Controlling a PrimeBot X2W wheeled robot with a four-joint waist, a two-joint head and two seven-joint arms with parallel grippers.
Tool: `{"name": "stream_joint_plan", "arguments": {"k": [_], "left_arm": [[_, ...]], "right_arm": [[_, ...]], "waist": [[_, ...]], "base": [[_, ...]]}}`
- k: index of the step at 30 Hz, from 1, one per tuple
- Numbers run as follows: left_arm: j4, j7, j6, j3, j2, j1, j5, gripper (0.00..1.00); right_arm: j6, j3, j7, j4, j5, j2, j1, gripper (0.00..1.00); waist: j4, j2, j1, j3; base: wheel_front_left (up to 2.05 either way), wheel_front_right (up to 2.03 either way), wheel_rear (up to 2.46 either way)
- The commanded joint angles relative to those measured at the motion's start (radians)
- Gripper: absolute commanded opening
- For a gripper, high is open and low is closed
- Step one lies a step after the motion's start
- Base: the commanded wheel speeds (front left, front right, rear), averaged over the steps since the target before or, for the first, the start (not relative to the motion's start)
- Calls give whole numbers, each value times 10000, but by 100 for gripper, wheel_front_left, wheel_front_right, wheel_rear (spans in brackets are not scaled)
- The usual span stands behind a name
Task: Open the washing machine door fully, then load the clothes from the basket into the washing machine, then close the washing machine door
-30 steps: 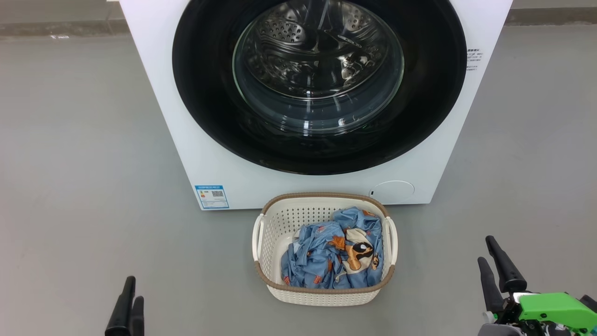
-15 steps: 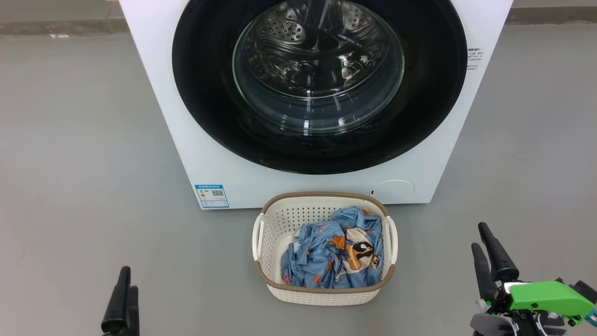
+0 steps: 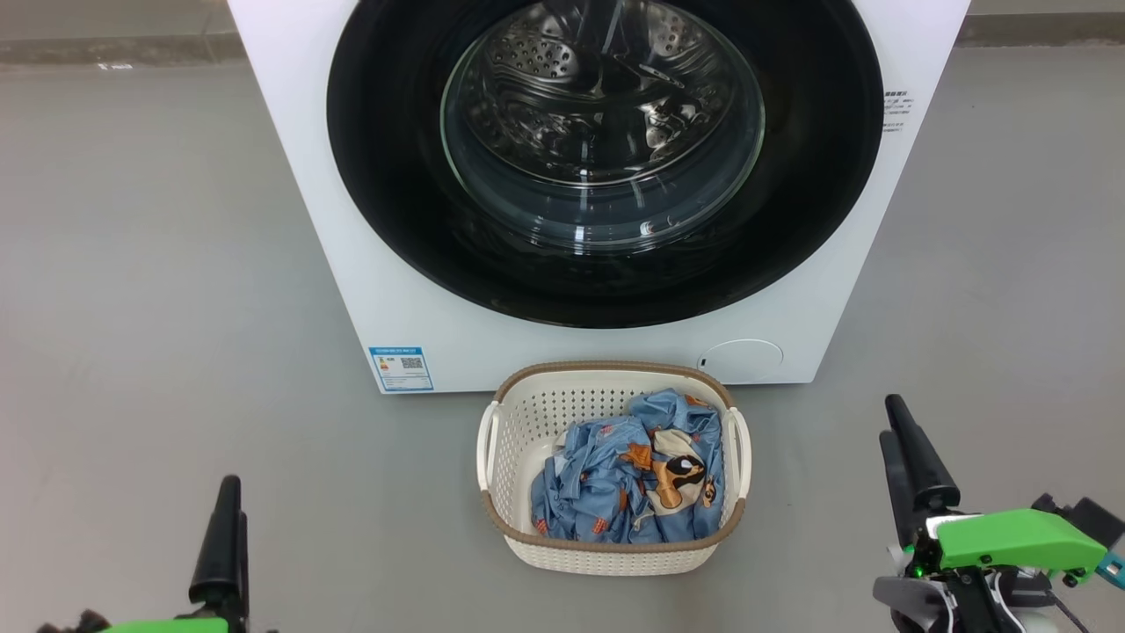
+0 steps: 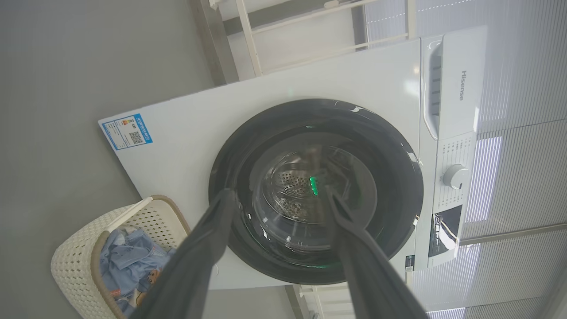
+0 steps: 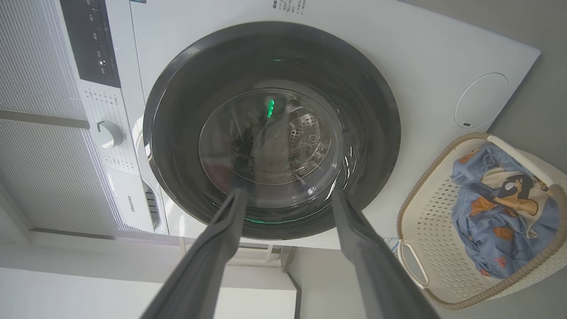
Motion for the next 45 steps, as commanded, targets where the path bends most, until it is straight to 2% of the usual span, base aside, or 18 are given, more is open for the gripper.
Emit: {"name": "stream_joint_plan", "arguments": {"k": [1, 9, 18, 27, 45], "left_arm": [[-370, -150, -39, 38, 228, -433, 204, 100], [-418, -467, -44, -292, 510, -533, 756, 100], [-414, -789, -50, -821, 957, -671, 1669, 100], [-302, -1067, -57, -1002, 1140, -826, 3269, 100], [64, -1608, -41, -993, 1243, -1000, 6565, 100]], "right_arm": [[24, 215, -101, -346, -249, -88, -503, 100], [28, 486, -301, -391, -863, -114, -614, 100], [32, 714, -559, -196, -2163, -178, -784, 100], [36, 899, -815, -6, -3585, -189, -979, 100], [45, 906, -1330, 624, -7162, -175, -1306, 100]], "waist": [[4, 0, -1, -3], [14, 0, -1, -14], [14, 0, -1, -38], [21, 0, -1, -42], [17, 0, -1, -77]], "base": [[0, 0, 0], [0, 0, 0], [0, 0, 0], [0, 0, 0], [0, 0, 0]]}}
